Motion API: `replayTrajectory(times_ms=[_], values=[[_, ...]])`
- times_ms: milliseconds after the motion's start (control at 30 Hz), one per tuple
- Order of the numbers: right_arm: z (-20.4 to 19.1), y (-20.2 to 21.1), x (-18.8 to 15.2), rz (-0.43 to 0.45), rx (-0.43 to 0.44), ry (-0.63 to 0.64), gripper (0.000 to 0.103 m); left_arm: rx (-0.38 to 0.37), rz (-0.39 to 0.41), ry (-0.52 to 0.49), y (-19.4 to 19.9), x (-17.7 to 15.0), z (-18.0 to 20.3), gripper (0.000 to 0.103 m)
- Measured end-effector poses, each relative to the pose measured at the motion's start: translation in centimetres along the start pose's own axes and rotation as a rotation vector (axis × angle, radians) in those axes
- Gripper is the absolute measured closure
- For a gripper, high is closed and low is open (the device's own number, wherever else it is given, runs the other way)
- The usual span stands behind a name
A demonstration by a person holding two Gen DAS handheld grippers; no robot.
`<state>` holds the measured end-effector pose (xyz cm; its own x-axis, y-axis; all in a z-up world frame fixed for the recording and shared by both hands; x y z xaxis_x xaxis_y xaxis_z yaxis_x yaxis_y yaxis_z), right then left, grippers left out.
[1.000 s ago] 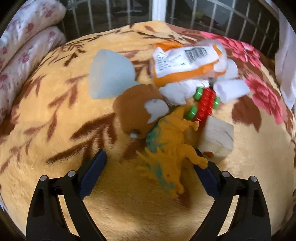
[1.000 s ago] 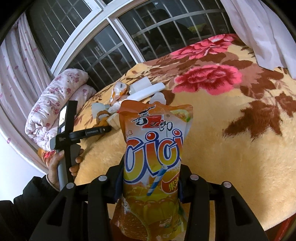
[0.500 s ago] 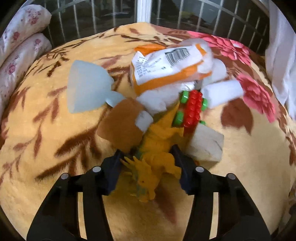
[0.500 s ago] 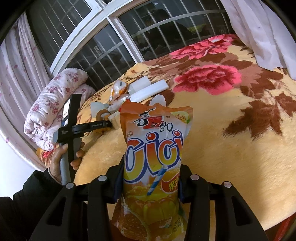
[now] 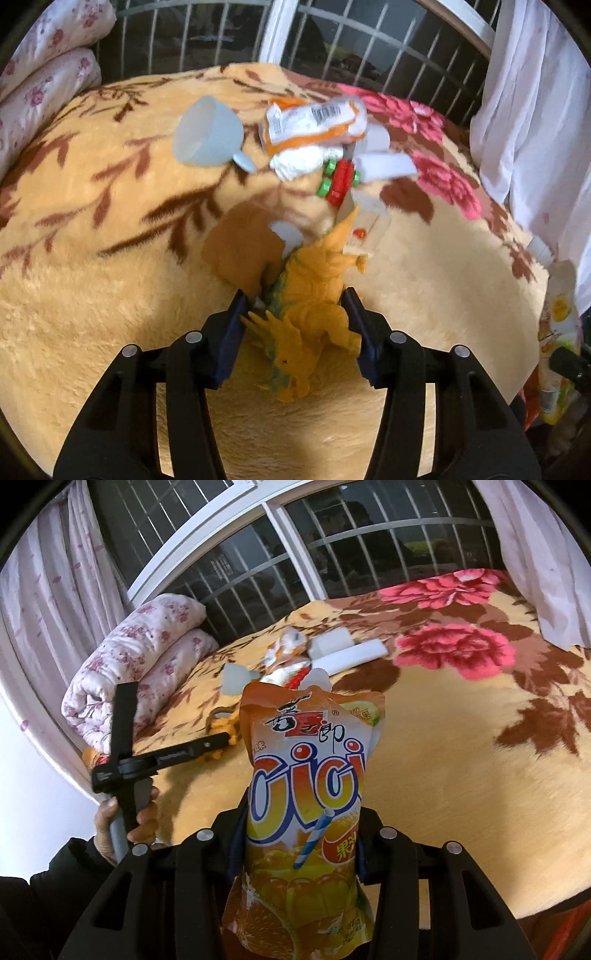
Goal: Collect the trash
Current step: 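Lift the dinosaur and carry it with the pouch down to the orange bin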
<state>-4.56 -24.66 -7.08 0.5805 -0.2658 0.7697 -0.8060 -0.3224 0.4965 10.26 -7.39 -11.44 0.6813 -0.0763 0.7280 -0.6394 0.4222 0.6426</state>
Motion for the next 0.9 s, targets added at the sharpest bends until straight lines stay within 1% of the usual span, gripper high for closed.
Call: replayTrajectory(times_ms=[100, 200, 300, 400, 467, 567, 667, 733, 867, 900], values=[[-0.7, 0.3, -0.2, 0.002, 0.001, 0.011, 0.059, -0.004, -0.003, 0.004, 0.3, -0.5, 0.2, 0.051], [-0.8, 0.6, -0.2, 0.005, -0.001, 0.011, 0.059, -0.001, 0.019, -0.005, 0.6, -0.9, 0.3, 0.049], [-0.6, 0.6, -0.3, 0.006, -0.006, 0.007, 0.059, -0.004, 0.038, 0.021, 0.5, -0.7, 0.2, 0.053], [-0.3, 0.6, -0.5, 0.004, -0.013, -0.007, 0.059, 0.028, 0.054, -0.012, 0.6, -0.5, 0.9, 0.054], [-0.2, 0.6, -0.7, -0.001, -0.016, -0.02, 0.059, 0.028, 0.07, -0.026, 1.2, -0.5, 1.3, 0.054], [-0.3, 0.9, -0.8, -0.001, -0.015, -0.02, 0.059, 0.033, 0.098, -0.038, 2.8, -0.5, 1.7, 0.055], [-1.0, 1.2, -0.9, 0.003, -0.006, -0.001, 0.059, 0.032, 0.131, -0.051, 5.3, -0.9, 2.0, 0.055], [-1.7, 1.4, -1.2, -0.002, 0.007, 0.014, 0.059, 0.02, 0.152, -0.058, 7.5, -1.5, 2.5, 0.055], [-3.6, 1.9, -2.5, -0.034, 0.037, 0.046, 0.059, 0.005, 0.16, -0.086, 10.8, -3.2, 3.3, 0.055], [-4.2, 2.2, -3.1, -0.044, 0.043, 0.064, 0.059, 0.001, 0.16, -0.095, 11.9, -4.1, 3.3, 0.055]])
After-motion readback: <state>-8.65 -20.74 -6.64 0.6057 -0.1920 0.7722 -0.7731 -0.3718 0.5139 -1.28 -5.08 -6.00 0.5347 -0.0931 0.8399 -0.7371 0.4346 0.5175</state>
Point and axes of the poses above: each gripper's, at about its wrist camera, not at the fingertips, and y roughly against the way its jaws point, z to its right, x to its top, the point moved 7 cm from there along -y, roughly the way its jaws point, and after that the axes turned 9 degrees about z, right-handed, at the moved point
